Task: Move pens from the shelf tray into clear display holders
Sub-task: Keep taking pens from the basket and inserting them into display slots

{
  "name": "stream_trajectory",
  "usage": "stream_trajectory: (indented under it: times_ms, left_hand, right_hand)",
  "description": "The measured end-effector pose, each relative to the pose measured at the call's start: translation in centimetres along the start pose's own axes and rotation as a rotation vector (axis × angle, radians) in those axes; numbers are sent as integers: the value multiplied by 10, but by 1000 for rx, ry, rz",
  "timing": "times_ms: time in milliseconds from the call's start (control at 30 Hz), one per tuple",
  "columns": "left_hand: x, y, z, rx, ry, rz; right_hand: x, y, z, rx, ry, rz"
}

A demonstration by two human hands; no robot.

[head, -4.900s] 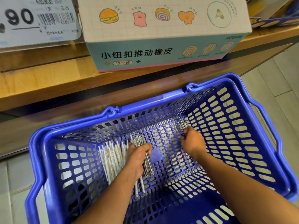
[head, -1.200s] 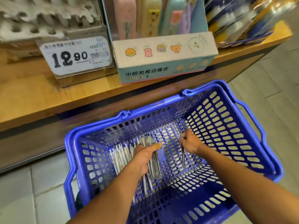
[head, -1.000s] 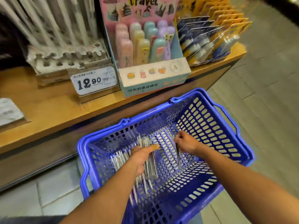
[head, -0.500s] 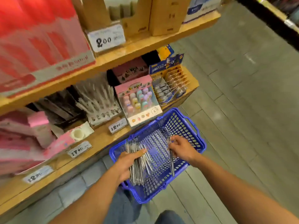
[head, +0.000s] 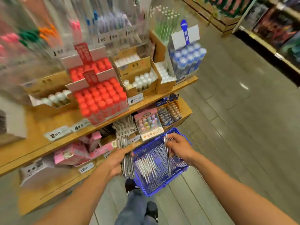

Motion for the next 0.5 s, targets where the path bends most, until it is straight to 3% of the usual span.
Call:
stream_trajectory:
  times_ms: [300, 500]
  left_hand:
    - [129, 28, -23, 174, -195, 13]
    - [218, 75, -44, 372, -374, 48]
  right_hand:
    - [47, -66, 102, 110, 165, 140]
    - [71, -166, 180, 218, 247, 251]
Point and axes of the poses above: each hand's wrist, its own x-axis away from the middle knuckle, its own y-axis out of the back of the hand, z = x × y, the point moved 9 cm from there along -x, towards the middle knuckle, and after that the axes turned 12 degrees about z, right-handed, at the moved point
